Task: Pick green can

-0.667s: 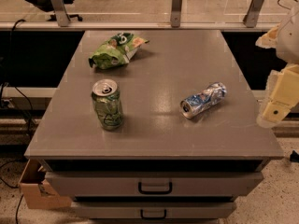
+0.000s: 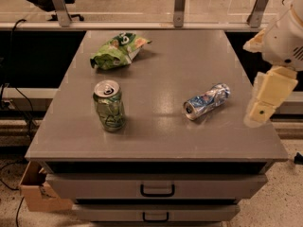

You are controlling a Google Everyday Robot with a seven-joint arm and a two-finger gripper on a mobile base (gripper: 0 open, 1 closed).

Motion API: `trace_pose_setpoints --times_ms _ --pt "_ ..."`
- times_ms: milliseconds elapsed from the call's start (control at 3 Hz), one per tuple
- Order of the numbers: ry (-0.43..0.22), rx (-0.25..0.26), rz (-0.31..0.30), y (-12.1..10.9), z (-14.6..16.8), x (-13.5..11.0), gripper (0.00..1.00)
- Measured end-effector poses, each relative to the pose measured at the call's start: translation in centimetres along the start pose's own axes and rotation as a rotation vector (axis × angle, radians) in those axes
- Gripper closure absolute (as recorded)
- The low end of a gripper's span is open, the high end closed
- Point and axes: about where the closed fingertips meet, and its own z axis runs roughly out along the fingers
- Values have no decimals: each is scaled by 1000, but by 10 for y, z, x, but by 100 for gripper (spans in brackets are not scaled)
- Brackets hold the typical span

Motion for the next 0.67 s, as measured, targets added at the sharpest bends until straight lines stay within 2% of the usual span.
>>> trace_pose_setpoints --times_ms 333,667 --pt "-79 -54 -15 1 28 -24 0" --pt "-181 -82 -37 7 55 -58 0"
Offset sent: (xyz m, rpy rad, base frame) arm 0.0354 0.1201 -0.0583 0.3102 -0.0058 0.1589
